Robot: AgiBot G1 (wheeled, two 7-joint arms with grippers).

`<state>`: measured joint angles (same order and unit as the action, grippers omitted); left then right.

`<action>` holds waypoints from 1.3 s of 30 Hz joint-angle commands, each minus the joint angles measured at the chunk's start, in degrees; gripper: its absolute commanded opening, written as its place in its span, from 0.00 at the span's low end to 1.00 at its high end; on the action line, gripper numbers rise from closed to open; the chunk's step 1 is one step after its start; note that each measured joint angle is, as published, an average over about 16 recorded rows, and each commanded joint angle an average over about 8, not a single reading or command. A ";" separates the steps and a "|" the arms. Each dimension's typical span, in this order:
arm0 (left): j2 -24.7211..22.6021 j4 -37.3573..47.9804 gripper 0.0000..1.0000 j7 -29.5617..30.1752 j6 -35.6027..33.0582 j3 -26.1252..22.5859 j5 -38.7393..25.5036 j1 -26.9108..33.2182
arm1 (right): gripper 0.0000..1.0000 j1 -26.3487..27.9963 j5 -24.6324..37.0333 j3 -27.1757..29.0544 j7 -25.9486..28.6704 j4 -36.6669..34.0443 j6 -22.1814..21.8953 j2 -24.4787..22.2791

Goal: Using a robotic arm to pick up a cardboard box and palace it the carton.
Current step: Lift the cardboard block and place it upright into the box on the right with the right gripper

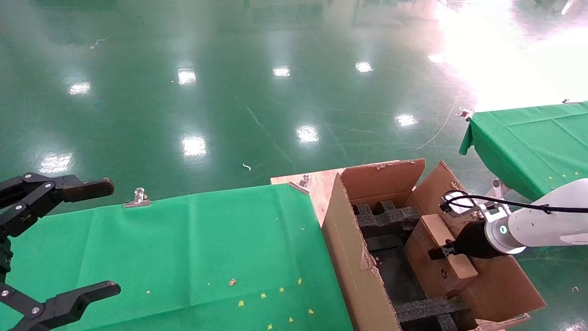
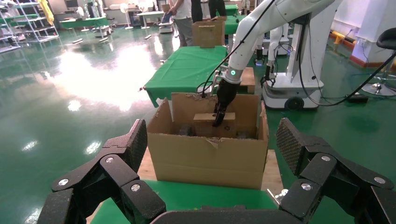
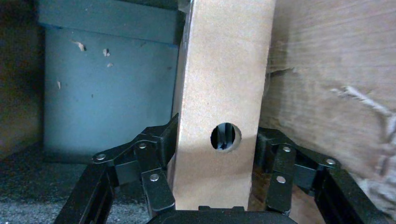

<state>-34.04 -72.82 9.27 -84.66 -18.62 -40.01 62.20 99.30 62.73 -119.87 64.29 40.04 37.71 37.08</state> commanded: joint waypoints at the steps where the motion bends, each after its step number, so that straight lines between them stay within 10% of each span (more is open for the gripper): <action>1: 0.00 0.00 1.00 0.00 0.00 0.00 0.00 0.00 | 0.01 -0.24 -0.55 0.32 -0.64 -0.50 0.38 0.20; 11: 0.00 0.01 1.00 -0.01 0.02 0.00 0.01 -0.01 | 1.00 -0.44 -1.40 0.87 -1.42 -1.13 1.12 0.33; 39: 0.01 0.04 1.00 -0.02 0.01 -0.03 0.02 0.01 | 1.00 1.67 -0.64 0.95 -1.21 0.29 0.69 -0.55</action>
<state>-34.04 -72.79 9.24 -84.64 -18.65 -39.99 62.20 101.37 62.07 -118.77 63.03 40.56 38.40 36.41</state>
